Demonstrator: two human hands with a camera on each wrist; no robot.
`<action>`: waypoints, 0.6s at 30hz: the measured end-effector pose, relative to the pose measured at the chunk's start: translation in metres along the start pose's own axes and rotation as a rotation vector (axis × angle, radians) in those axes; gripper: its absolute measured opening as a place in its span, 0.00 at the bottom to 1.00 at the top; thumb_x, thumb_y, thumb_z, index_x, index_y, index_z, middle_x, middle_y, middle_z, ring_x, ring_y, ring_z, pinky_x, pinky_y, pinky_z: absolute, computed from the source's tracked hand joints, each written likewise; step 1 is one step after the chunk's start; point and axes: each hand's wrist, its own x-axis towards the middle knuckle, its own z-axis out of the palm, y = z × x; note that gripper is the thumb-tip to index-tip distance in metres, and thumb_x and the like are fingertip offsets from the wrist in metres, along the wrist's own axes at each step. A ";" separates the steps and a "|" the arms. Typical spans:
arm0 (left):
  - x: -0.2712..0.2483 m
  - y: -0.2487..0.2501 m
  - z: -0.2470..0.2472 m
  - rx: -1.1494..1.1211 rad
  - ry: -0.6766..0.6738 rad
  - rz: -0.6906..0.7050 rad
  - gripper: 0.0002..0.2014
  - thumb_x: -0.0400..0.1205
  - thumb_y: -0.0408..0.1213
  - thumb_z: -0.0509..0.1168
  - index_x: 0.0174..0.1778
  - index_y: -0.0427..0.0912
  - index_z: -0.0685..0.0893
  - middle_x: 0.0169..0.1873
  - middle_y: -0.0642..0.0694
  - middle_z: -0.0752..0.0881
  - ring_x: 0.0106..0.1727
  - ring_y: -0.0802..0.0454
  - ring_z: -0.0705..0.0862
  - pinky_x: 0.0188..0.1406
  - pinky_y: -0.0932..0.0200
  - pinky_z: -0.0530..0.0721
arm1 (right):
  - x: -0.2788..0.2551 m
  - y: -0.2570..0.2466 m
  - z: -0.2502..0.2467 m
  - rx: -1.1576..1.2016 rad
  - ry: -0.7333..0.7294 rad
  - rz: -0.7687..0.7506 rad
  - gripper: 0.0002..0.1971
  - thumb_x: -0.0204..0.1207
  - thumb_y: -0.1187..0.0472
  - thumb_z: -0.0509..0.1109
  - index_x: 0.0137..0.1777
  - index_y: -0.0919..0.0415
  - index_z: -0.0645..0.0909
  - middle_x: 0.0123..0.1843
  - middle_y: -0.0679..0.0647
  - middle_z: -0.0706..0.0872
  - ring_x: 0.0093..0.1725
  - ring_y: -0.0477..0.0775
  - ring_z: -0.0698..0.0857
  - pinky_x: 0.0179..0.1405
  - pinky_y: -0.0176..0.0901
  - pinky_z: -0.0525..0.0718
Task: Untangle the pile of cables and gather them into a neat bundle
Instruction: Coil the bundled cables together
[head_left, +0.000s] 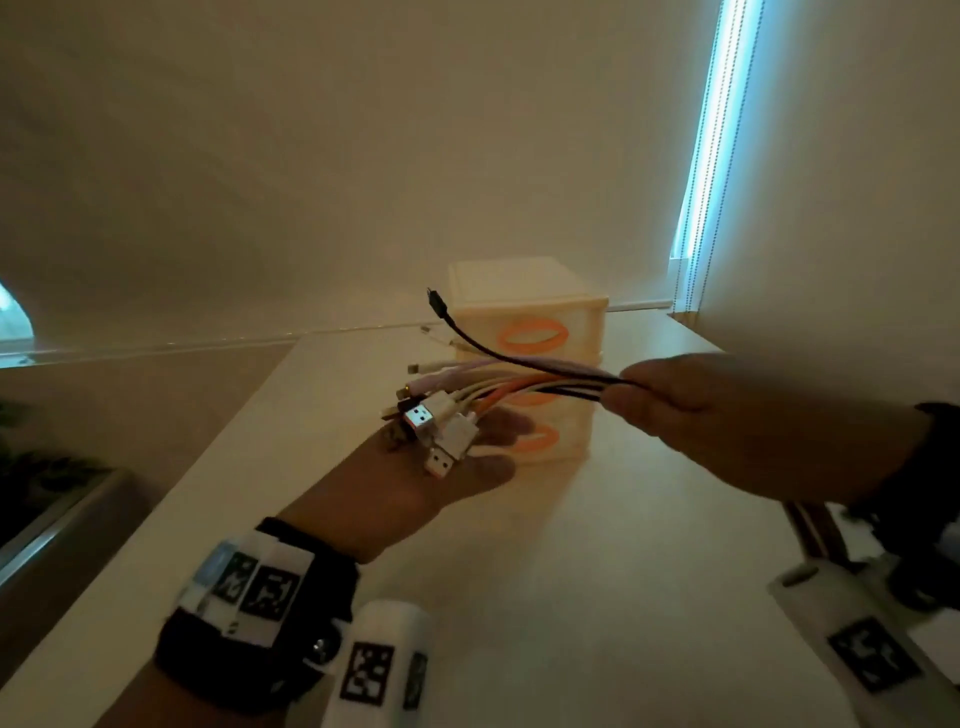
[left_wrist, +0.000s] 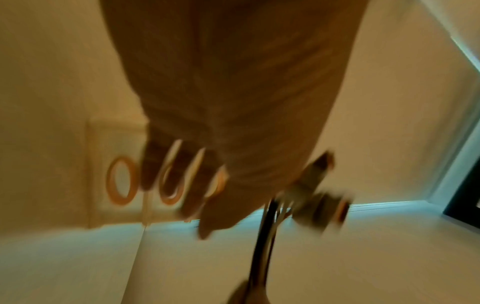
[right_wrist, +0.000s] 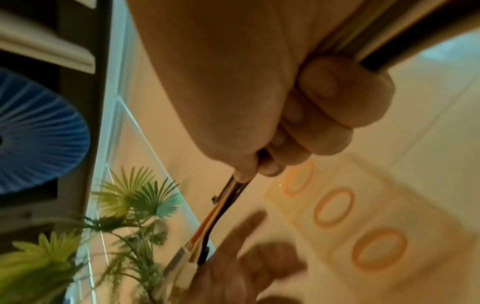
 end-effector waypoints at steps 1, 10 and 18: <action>-0.001 -0.001 -0.007 0.071 -0.075 -0.077 0.25 0.77 0.28 0.76 0.70 0.47 0.82 0.57 0.45 0.91 0.62 0.42 0.89 0.58 0.47 0.88 | -0.004 0.006 -0.009 -0.068 0.011 -0.018 0.21 0.84 0.41 0.53 0.36 0.54 0.72 0.28 0.49 0.76 0.31 0.38 0.76 0.33 0.31 0.74; 0.007 0.048 -0.029 0.360 0.363 0.015 0.07 0.86 0.44 0.66 0.47 0.55 0.90 0.48 0.52 0.92 0.58 0.50 0.88 0.66 0.41 0.83 | -0.032 0.001 -0.030 -0.642 -0.184 -0.244 0.15 0.84 0.36 0.49 0.44 0.43 0.69 0.29 0.43 0.72 0.28 0.40 0.79 0.23 0.32 0.72; 0.006 0.076 0.060 0.280 -0.648 -0.253 0.14 0.84 0.46 0.68 0.57 0.41 0.86 0.54 0.41 0.91 0.60 0.44 0.89 0.67 0.38 0.84 | -0.026 -0.022 -0.030 -0.545 -0.088 -0.558 0.08 0.84 0.49 0.57 0.42 0.45 0.68 0.28 0.37 0.57 0.16 0.41 0.60 0.14 0.28 0.56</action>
